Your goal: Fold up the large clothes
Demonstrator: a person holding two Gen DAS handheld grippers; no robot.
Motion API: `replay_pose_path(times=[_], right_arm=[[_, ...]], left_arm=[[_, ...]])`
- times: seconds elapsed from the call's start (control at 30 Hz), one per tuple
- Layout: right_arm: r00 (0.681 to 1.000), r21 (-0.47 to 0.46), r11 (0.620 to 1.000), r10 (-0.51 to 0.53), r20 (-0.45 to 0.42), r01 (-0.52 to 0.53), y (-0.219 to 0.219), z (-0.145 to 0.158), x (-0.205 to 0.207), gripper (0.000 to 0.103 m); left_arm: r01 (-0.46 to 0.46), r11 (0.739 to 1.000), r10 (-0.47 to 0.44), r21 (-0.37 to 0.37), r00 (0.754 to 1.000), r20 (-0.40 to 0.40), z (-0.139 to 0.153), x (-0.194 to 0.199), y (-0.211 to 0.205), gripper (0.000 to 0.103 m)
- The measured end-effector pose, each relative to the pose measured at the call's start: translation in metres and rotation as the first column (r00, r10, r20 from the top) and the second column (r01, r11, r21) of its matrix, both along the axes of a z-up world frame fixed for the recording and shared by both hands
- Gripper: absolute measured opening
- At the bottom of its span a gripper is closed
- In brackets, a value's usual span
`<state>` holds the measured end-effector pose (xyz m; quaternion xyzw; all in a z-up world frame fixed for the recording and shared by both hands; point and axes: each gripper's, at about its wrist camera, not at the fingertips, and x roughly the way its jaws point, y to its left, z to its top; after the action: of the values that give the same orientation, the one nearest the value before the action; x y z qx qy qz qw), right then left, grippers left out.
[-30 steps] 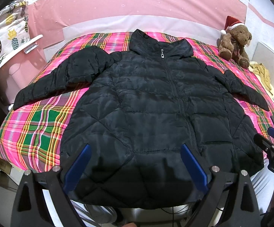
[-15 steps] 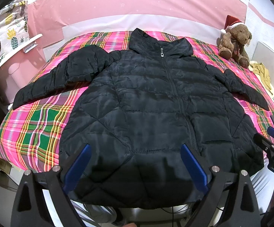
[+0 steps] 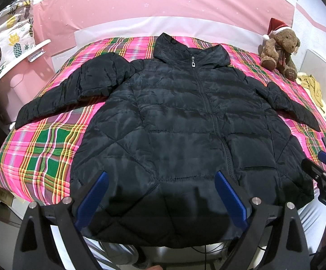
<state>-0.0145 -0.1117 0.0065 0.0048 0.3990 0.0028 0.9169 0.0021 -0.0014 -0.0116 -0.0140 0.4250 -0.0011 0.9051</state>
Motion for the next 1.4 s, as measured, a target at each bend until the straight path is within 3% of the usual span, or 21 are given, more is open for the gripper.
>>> replay_pose_path(times=[0.53,0.77,1.03,1.23,1.4], right_arm=[[1.000,-0.001,1.000,0.002,-0.012,-0.003,0.000,-0.003,0.004,0.082],[1.000,-0.004,1.000,0.022,-0.005,-0.022,0.003,-0.002,0.026,0.082],[0.995,0.020,0.995,0.094,0.021,-0.094,0.014,0.001,0.075,0.082],[0.984,0.000,0.984,0.176,-0.005,-0.176,0.039,-0.003,0.117,0.082],[0.978,-0.009,0.978,0.209,-0.007,-0.209,0.055,-0.008,0.146,0.082]], left_arm=[[-0.006,1.000,0.006,-0.002,1.000,-0.021,-0.005,0.007,0.003,0.096],[-0.034,0.999,0.034,-0.010,0.999,-0.020,-0.008,0.024,0.018,0.096],[-0.134,0.990,0.134,-0.043,0.991,-0.015,-0.015,0.059,0.070,0.096],[-0.244,0.969,0.244,-0.046,0.970,-0.004,-0.024,0.089,0.125,0.096],[-0.370,0.928,0.369,-0.039,0.929,-0.024,-0.041,0.116,0.179,0.081]])
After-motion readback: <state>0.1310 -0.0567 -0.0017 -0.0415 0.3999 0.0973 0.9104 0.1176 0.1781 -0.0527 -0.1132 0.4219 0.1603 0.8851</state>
